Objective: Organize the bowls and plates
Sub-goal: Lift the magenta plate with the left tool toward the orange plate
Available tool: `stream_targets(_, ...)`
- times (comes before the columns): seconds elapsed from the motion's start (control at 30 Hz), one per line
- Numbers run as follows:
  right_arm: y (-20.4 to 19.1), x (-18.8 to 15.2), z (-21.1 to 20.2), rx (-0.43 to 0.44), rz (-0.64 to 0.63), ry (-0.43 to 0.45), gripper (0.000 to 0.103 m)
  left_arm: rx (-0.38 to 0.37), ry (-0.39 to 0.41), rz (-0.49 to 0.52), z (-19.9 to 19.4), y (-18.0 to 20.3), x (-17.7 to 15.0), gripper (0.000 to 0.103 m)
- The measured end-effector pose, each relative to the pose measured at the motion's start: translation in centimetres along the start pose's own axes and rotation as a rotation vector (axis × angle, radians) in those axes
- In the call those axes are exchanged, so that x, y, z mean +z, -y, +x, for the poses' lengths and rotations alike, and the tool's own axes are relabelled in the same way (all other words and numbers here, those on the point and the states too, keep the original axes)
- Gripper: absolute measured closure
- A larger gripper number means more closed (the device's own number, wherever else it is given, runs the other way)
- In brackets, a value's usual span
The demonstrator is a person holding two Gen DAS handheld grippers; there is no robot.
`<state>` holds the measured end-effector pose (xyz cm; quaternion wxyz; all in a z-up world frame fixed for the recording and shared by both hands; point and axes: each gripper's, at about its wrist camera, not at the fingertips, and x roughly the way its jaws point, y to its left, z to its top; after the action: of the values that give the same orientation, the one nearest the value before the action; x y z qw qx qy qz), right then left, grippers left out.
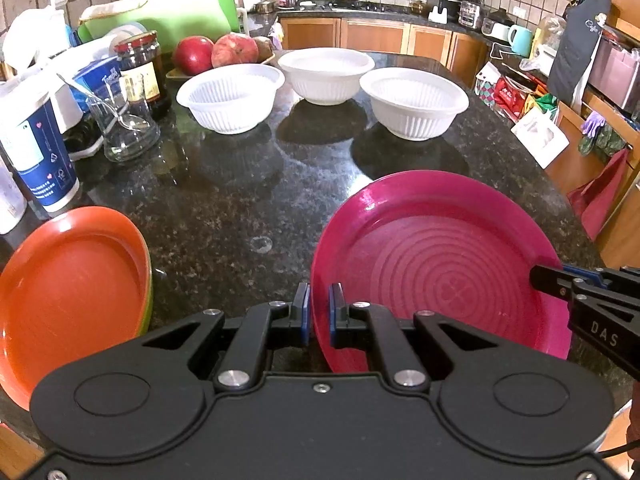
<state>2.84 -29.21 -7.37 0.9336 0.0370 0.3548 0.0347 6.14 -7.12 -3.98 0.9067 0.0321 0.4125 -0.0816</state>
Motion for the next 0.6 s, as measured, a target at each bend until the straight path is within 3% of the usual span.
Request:
stream_targets(0.27,-1.9,0.9,0.0,0.024,-0.023,0.019,0.088,0.027,0.009,-0.025,-0.9,-1.8,0.1,0.092)
stream_targets(0.6,-7.7,2.7,0.4,0.114,-0.093,0.040,0.088,0.109,0.044,-0.103,-3.3,-7.2,-0.3,0.092)
